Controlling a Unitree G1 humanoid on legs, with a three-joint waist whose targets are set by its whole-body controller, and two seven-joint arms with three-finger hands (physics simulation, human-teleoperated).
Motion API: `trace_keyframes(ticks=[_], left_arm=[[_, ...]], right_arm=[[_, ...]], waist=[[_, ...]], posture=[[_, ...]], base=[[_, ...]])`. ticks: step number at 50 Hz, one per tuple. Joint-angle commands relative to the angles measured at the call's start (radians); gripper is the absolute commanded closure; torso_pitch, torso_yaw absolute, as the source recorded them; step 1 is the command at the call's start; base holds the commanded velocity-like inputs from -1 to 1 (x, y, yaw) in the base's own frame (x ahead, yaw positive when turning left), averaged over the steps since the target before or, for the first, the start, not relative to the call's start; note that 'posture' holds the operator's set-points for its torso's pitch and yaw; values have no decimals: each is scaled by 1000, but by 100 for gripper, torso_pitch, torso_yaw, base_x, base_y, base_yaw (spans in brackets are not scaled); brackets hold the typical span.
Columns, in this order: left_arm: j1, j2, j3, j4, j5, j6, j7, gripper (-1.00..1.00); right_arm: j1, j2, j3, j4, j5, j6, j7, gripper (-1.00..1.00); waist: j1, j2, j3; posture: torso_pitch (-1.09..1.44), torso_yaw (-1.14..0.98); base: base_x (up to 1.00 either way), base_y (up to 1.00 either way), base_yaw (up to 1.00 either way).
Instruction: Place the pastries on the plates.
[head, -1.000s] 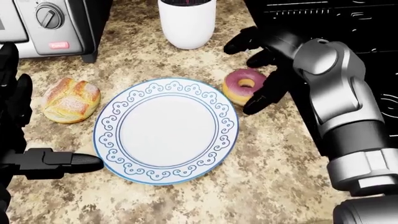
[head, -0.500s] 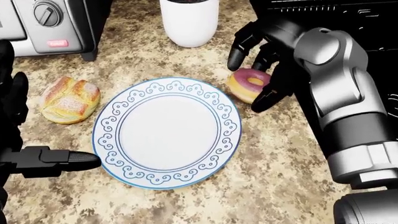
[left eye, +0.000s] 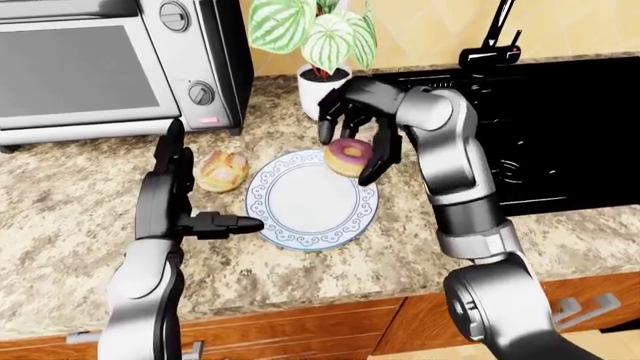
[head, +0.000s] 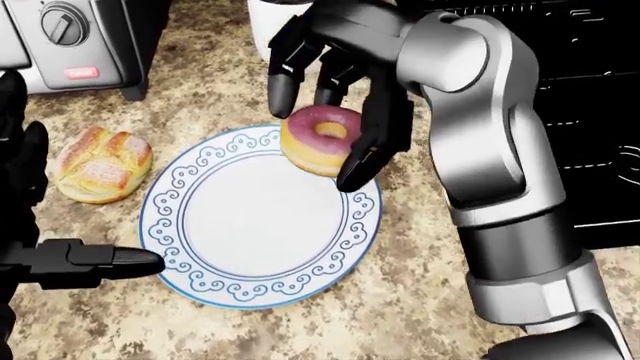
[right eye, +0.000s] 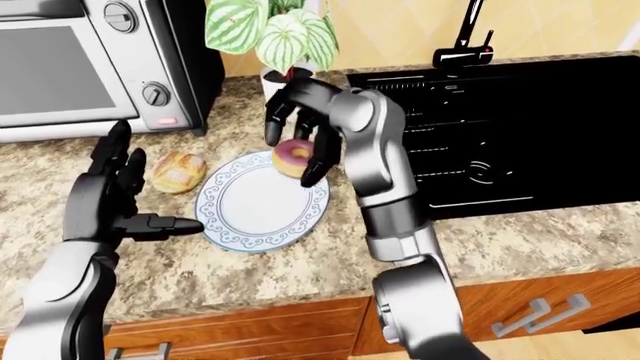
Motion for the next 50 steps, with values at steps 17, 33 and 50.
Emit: trace_keyframes(ticks=[17,33,50], left_arm=[[-18,14,19,-52,-3,-19,-2,-100],[-12,12,21,-56,-3,-22,-2,-100],[-7,12,25,-59,-4,-18,-2,-100]], right_arm=[[-1,153,50,-117,-72,-50,27,100],[26,160,52,-91,-121,-110,-14,60],[25,168,46,-107,-124,-98,-11,-100]], waist=[[-2,15,-29],[-2,18,-32],[-2,17,-34]], posture=[[0,0],[0,0],[0,0]], base=[[0,0,0],[0,0,0],[0,0,0]])
